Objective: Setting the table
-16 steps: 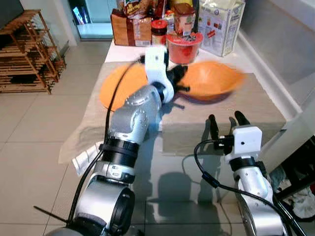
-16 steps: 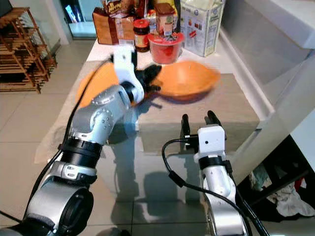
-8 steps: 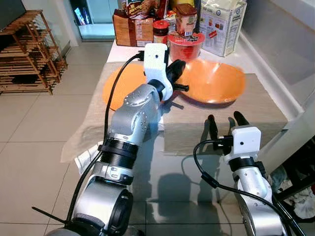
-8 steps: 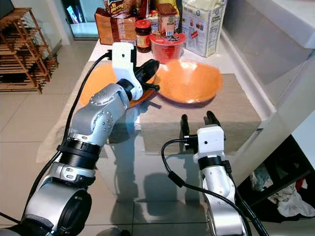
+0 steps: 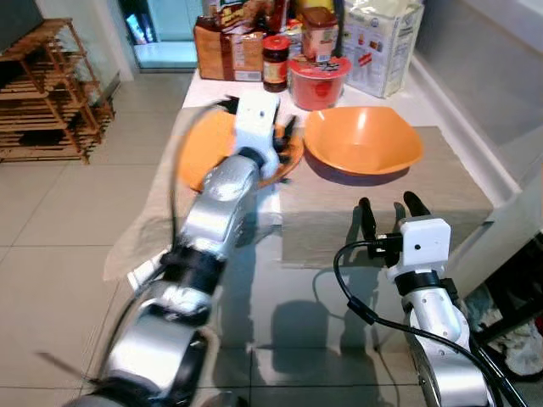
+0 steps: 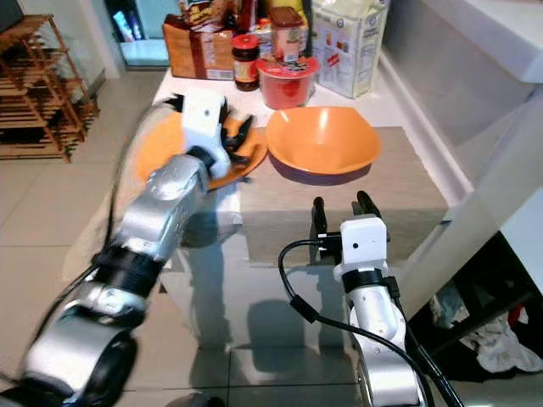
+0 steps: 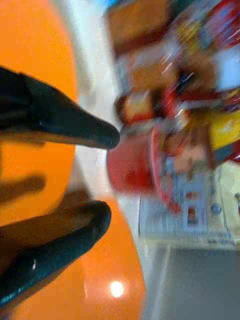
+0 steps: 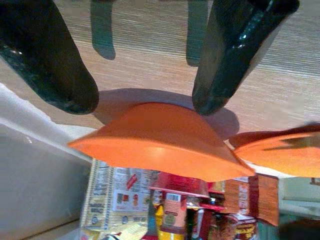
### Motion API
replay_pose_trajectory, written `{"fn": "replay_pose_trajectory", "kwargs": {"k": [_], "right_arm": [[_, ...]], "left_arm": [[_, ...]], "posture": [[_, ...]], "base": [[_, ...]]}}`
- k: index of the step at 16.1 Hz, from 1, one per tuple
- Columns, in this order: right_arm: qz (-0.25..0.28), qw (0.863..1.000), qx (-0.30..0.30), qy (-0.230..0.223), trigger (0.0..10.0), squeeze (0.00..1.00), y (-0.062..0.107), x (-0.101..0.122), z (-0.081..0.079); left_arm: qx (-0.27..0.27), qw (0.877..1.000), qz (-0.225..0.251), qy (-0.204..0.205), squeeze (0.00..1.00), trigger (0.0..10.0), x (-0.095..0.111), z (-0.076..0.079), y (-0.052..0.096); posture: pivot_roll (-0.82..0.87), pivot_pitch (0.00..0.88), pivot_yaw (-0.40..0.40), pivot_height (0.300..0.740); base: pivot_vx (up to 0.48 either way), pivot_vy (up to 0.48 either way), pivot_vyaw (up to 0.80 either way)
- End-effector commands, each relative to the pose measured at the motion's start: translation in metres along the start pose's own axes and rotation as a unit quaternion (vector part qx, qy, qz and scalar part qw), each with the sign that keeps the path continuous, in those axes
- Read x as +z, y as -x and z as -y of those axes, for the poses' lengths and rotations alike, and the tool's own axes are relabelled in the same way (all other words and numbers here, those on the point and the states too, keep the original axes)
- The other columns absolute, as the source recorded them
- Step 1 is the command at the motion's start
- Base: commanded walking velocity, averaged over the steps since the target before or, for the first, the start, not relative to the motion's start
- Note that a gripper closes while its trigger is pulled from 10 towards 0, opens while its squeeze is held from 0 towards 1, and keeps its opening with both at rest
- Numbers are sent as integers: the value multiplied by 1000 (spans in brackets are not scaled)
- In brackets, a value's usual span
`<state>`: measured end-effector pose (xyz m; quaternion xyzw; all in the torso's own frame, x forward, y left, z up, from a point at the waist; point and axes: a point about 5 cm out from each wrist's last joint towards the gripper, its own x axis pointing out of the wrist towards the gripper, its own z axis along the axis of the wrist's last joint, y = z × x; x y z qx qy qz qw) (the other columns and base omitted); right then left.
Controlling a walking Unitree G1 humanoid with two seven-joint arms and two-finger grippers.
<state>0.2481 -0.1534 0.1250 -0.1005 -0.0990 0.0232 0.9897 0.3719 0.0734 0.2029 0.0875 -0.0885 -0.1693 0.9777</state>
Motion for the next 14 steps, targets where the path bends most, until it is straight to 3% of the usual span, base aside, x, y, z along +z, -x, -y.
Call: {"fn": "replay_pose_trajectory", "kwargs": {"k": [1, 3, 6, 7, 10, 14], "right_arm": [[11, 1000, -13, -5, 10000, 0, -1, 3, 3], [18, 999, -31, 1, 10000, 0, 0, 5, 9], [25, 998, -55, -5, 10000, 0, 4, 7, 16], [26, 997, -68, -11, 10000, 0, 8, 7, 19], [8, 998, -65, -14, 10000, 0, 16, 1, 17], [13, 999, -45, -9, 10000, 0, 7, 3, 14]], "left_arm": [[13, 999, 17, -37, 1000, 10000, -3, -3, 6], [28, 994, 55, -87, 1000, 10000, 3, -12, 24], [28, 997, 29, -64, 1000, 10000, -10, -23, 46], [32, 999, 15, -40, 1000, 10000, -18, -26, 62], [36, 999, -16, 9, 1000, 10000, -31, -16, 85], [50, 998, -29, 41, 1000, 10000, -30, -14, 82]], "posture": [[-46, 0, 60, 740], [-37, 0, 60, 740], [-26, 0, 62, 740], [-19, 0, 59, 740], [-7, 0, 38, 740], [-6, 0, 22, 740]], "base": [[0, 0, 0], [0, 0, 0], [0, 0, 0], [0, 0, 0], [0, 0, 0], [0, 0, 0]]}}
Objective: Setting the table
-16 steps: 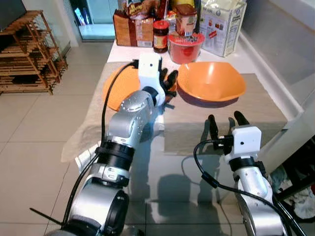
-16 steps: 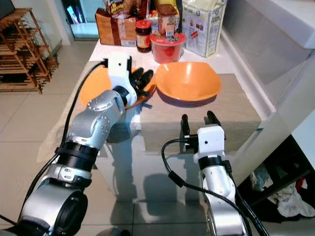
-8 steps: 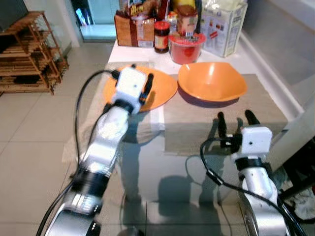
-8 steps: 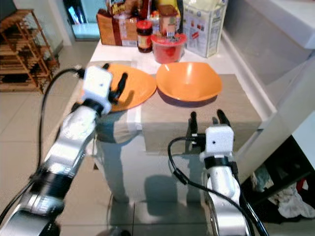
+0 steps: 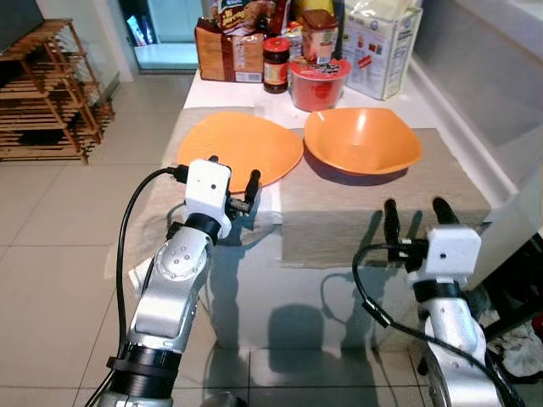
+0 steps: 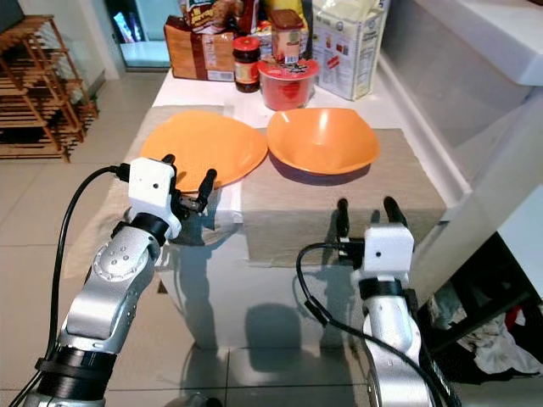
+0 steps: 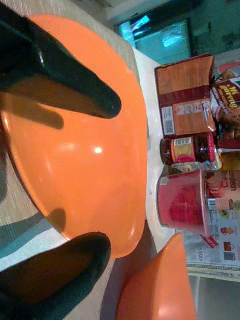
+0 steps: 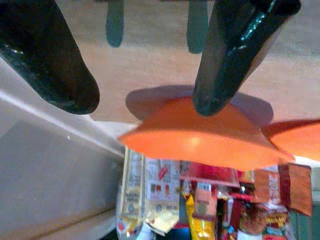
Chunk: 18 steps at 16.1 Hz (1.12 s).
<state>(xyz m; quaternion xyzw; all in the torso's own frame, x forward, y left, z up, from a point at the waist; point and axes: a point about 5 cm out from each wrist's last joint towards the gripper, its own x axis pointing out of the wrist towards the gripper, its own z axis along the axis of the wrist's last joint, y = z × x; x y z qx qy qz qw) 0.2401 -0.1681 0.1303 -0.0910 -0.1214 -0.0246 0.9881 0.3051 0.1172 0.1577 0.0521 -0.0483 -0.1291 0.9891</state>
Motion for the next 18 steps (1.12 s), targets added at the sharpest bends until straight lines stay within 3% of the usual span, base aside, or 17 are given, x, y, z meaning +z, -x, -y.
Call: {"fn": "replay_pose_trajectory", "kwargs": {"k": [1, 2, 4, 14, 15, 18], "right_arm": [[-5, 1000, 6, -4, 10000, 0, -1, -1, -1], [-3, 1000, 6, -5, 10000, 0, -2, 0, -1], [1, 1000, 6, -5, 10000, 0, -4, 2, -1], [-6, 1000, 5, 0, 10000, 0, -8, 0, 0], [-5, 1000, 8, 2, 10000, 0, -8, 0, -1], [-6, 1000, 11, 3, 10000, 0, -8, 0, -3]], "left_arm": [[8, 1000, 11, 6, 1000, 10000, 8, -2, -1], [5, 1000, 15, 16, 0, 10000, 10, 0, 0], [4, 999, 20, 32, 0, 10000, 13, 3, 1], [16, 999, 23, 36, 0, 10000, 17, 3, -5], [40, 998, 18, 43, 0, 10000, 16, -3, -8], [40, 998, 10, 40, 0, 10000, 16, -3, -11]], "posture": [[-5, 0, 20, 740], [-6, 0, 20, 740], [-7, 0, 20, 740], [-12, 0, 22, 740], [-12, 0, 23, 740], [-12, 0, 23, 740]], "base": [[0, 0, 0], [0, 0, 0], [0, 0, 0], [0, -473, 133], [0, 0, 0], [0, 0, 0]]}}
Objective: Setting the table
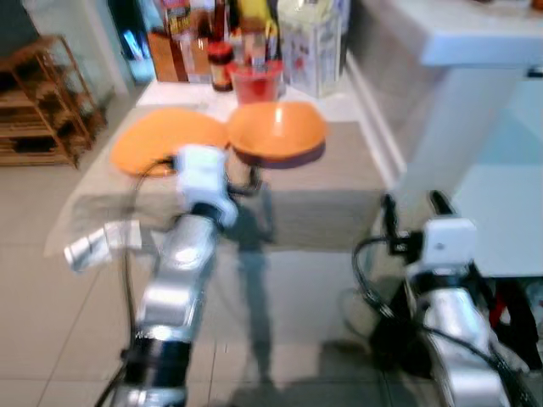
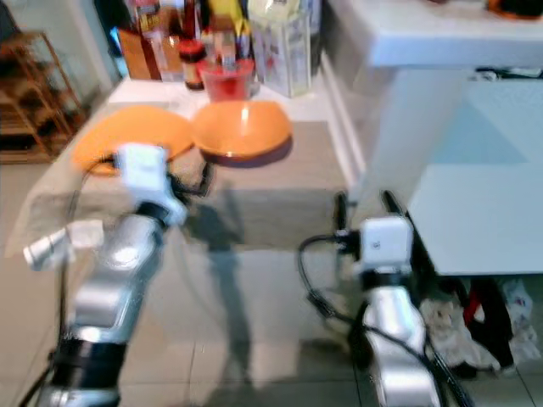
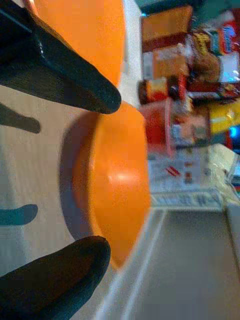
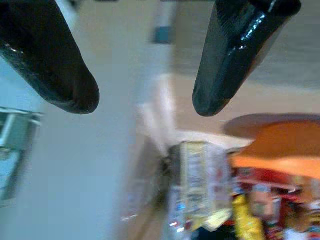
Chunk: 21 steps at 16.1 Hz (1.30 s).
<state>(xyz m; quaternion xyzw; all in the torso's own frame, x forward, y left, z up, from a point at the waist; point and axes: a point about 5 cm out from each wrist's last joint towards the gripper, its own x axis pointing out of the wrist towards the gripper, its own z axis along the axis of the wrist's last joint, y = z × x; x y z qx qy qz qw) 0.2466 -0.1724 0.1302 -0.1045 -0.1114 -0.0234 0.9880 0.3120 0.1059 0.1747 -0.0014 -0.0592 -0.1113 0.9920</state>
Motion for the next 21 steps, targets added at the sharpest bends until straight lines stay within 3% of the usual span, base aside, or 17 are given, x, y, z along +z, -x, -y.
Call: {"fn": "replay_pose_trajectory", "kwargs": {"k": [1, 3, 7, 9, 21], "right_arm": [[3, 1000, 9, -10, 10000, 0, -2, 2, -7], [3, 1000, 12, -8, 10000, 0, -2, 2, -8], [5, 1000, 16, -1, 10000, 0, -1, 2, -9], [11, 1000, 21, 6, 10000, 0, -1, 3, -9], [19, 999, 28, 12, 10000, 0, -6, 4, -9]], "left_arm": [[19, 1000, -9, -5, 0, 10000, 1, -10, -4], [24, 1000, -11, 15, 0, 10000, 3, -12, -10], [-2, 1000, -3, -21, 0, 10000, 6, -7, -11], [-4, 1000, -7, -11, 0, 10000, 5, -6, -11], [-23, 998, 41, -33, 0, 10000, 17, 4, -13]], "posture": [[-13, 0, 23, 740], [-15, 0, 24, 740], [-18, 0, 29, 740], [-18, 0, 31, 740], [-20, 0, 29, 740]], "base": [[0, 0, 0], [0, 0, 0], [0, 0, 0], [0, 0, 0], [477, 0, 0]]}}
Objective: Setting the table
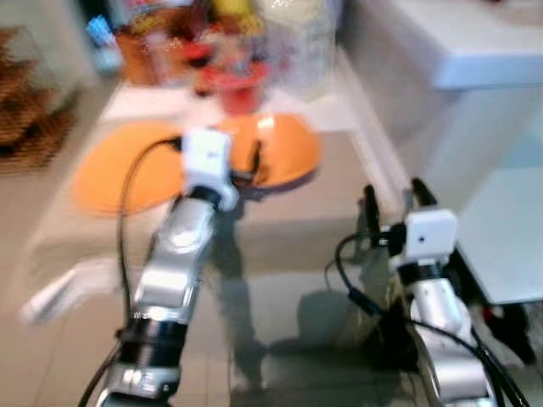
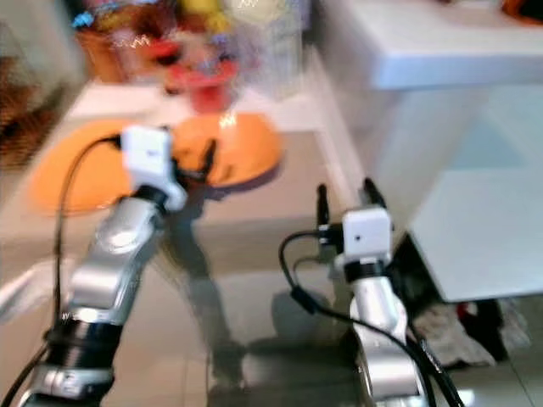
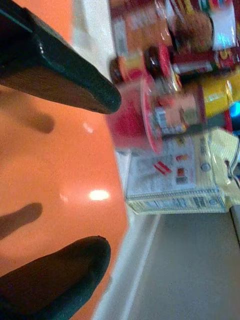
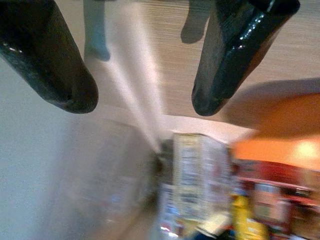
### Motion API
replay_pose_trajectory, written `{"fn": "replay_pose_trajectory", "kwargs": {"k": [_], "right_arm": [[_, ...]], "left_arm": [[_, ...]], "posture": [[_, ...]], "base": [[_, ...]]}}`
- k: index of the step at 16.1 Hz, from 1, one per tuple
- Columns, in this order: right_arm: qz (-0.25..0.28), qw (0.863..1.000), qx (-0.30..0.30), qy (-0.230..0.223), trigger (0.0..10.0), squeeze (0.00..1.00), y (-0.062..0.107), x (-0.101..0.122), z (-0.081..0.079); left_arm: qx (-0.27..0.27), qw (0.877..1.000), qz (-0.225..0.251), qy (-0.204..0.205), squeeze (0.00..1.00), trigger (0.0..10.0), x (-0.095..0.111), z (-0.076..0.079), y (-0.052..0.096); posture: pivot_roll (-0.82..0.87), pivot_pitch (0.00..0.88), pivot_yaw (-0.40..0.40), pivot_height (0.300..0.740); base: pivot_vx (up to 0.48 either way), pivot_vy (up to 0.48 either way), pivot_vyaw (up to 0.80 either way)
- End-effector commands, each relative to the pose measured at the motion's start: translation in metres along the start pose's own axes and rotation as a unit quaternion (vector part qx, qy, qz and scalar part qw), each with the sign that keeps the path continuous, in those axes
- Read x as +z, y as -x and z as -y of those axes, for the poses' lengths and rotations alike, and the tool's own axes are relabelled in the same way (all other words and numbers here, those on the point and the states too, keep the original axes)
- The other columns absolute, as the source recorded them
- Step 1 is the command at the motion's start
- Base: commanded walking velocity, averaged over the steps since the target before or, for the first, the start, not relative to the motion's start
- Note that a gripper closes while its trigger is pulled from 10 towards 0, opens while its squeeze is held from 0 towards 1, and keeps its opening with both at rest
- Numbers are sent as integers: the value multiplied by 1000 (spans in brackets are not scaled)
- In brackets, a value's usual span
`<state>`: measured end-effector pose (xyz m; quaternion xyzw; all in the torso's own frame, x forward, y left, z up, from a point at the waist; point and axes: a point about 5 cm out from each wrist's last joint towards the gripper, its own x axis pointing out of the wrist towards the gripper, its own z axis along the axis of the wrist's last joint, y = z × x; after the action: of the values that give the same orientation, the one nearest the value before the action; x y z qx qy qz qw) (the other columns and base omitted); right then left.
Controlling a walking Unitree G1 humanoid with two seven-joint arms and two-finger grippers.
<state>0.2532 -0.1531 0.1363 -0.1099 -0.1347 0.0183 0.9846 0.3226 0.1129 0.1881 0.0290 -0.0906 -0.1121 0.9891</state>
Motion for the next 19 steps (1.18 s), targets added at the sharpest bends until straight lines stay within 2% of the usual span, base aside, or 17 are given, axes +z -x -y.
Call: {"fn": "replay_pose_trajectory", "kwargs": {"k": [1, 7, 9, 11, 14, 16, 19], "right_arm": [[-10, 1000, -10, 11, 10000, 0, 3, -5, 9], [-14, 1000, -3, 3, 10000, 0, 3, -7, 4], [-9, 1000, 1, -8, 10000, 0, 2, -5, 3], [-4, 999, 23, -29, 10000, 0, -3, 1, -3], [-14, 995, 72, -60, 10000, 0, -16, -1, -17], [-18, 993, 82, -78, 10000, 0, -18, 0, -19], [-27, 991, 91, -93, 10000, 0, -14, -2, -22]], "left_arm": [[-10, 1000, 17, 1, 0, 10000, 6, 11, -3], [10, 1000, 18, -3, 0, 10000, 7, 6, -5], [7, 1000, 1, -1, 0, 10000, 4, 5, -8], [16, 998, -50, 28, 0, 10000, -3, -3, -21], [11, 997, -60, 41, 0, 10000, 8, -2, -39], [12, 997, -62, 41, 0, 10000, 17, -4, -47], [36, 996, -65, 41, 0, 10000, 34, -20, -57]], "posture": [[-19, 0, 28, 740], [-16, 0, 28, 740], [-17, 0, 30, 740], [-21, 0, 32, 740], [-24, 0, 37, 740], [-15, 0, 37, 740], [-9, 0, 39, 740]], "base": [[277, 0, 0], [0, 0, 0], [0, 0, 0], [0, 0, 0], [0, 0, 0], [0, 0, 0], [0, 0, 0]]}}
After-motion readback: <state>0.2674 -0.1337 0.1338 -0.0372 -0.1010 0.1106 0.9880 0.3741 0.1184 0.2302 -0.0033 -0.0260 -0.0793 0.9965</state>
